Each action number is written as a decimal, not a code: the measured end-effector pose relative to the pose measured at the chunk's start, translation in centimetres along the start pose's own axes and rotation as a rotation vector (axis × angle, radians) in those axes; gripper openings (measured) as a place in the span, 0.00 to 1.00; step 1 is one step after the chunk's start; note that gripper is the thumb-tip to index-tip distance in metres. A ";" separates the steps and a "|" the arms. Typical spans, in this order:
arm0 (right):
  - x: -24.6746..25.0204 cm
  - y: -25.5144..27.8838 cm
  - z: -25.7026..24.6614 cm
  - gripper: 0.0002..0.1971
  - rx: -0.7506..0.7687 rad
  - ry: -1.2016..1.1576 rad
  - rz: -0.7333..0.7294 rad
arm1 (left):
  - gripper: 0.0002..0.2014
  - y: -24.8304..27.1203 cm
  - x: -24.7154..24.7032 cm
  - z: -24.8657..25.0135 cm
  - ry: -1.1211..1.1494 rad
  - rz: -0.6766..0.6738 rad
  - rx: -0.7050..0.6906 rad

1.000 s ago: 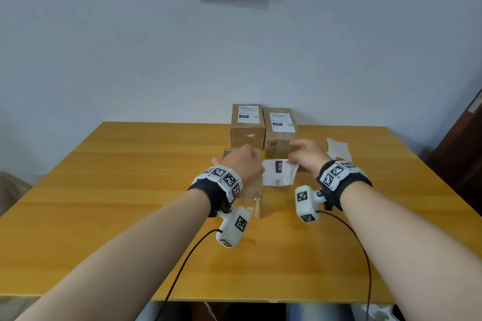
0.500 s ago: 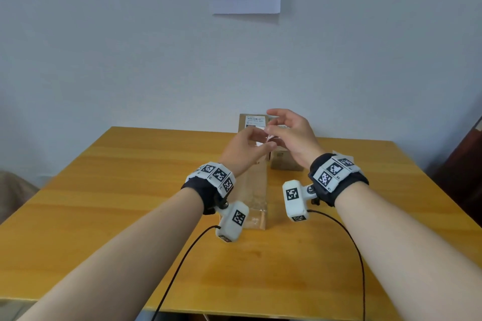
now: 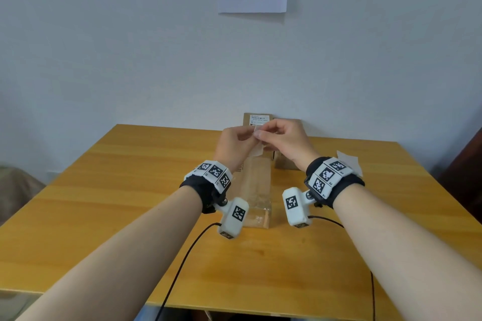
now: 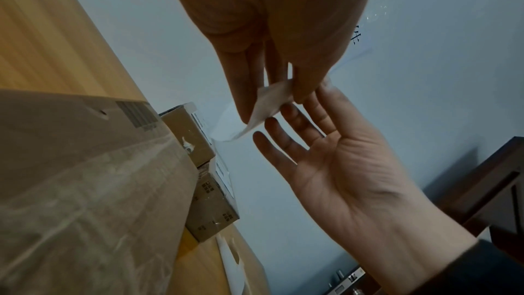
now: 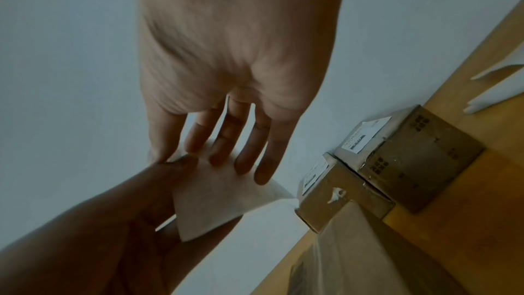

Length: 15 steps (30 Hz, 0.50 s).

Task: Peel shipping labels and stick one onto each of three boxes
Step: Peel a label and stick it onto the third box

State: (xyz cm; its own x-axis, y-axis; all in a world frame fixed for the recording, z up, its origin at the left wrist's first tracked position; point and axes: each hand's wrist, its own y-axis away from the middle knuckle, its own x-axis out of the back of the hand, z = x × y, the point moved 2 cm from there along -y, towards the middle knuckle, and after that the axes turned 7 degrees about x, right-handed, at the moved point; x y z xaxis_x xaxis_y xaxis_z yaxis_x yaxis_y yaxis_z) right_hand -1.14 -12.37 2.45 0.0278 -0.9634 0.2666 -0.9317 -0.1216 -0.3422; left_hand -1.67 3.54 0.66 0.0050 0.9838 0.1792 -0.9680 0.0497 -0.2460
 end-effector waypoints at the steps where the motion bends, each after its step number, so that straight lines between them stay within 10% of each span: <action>1: 0.0 0.0 0.1 0.07 -0.007 -0.008 0.010 | 0.08 0.1 0.0 -0.1 -0.010 -0.006 -0.002; 15: 0.2 0.1 0.3 0.06 0.006 0.005 0.007 | 0.10 0.2 -0.2 -0.3 -0.085 -0.019 -0.024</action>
State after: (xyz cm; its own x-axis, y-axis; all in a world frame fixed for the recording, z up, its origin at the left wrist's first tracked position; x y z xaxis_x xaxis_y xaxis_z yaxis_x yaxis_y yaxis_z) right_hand -1.11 -12.67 2.18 0.0195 -0.9631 0.2685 -0.9298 -0.1162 -0.3493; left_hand -1.77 3.40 0.32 0.0015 0.9646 0.2638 -0.9616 0.0738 -0.2644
